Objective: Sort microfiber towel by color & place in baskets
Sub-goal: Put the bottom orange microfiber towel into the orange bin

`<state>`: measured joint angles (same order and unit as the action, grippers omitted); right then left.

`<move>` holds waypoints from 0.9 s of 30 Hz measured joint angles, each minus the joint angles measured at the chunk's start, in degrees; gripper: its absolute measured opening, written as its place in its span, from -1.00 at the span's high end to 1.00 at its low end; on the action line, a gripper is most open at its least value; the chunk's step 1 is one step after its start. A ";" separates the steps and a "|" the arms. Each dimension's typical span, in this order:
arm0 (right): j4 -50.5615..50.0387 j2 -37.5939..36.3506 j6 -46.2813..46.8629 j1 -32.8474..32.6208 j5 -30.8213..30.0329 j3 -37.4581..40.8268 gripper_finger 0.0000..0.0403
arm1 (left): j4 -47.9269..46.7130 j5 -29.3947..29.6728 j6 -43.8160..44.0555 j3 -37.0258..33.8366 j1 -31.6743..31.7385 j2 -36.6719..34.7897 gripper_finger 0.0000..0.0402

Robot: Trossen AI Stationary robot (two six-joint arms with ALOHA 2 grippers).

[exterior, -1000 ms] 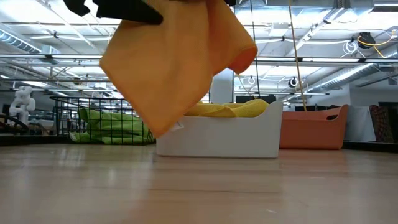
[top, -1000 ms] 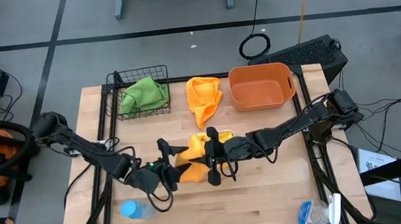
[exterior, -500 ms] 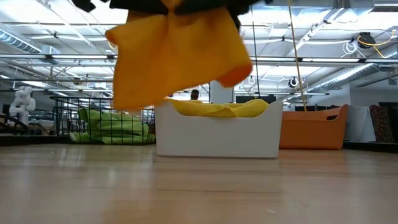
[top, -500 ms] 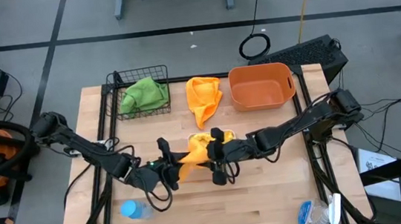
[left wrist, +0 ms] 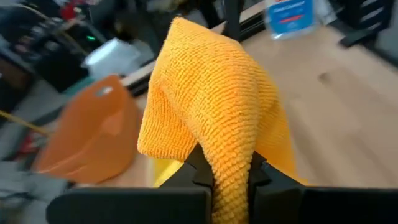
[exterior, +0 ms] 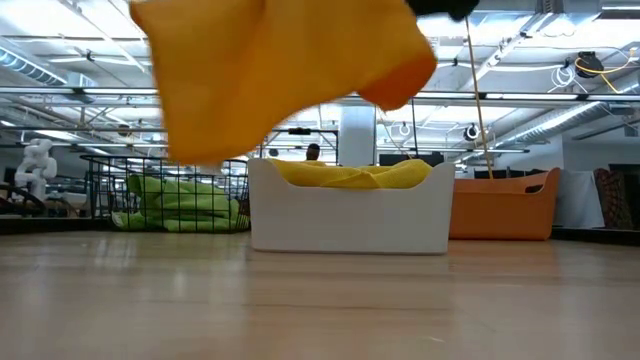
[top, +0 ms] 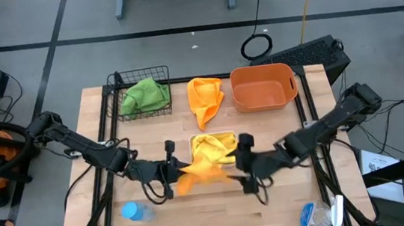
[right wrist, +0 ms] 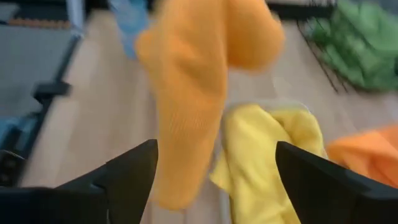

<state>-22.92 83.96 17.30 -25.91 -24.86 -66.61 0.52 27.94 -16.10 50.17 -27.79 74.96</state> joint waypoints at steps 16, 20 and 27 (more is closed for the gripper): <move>30.18 8.09 -21.47 -8.16 -14.31 -0.04 -0.58 | 1.37 -19.79 9.82 0.00 5.18 -0.02 0.91; 32.11 8.00 -22.47 -6.59 -14.04 -0.04 -0.58 | 1.57 -22.04 9.79 0.02 5.69 -0.02 0.91; 32.85 8.85 -21.18 -2.76 -6.37 -0.04 -0.58 | 1.56 -28.50 10.69 0.02 6.73 -0.01 0.91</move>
<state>9.93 92.81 -3.88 -28.68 -31.23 -66.65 2.08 -0.56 -5.41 50.19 -21.05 74.96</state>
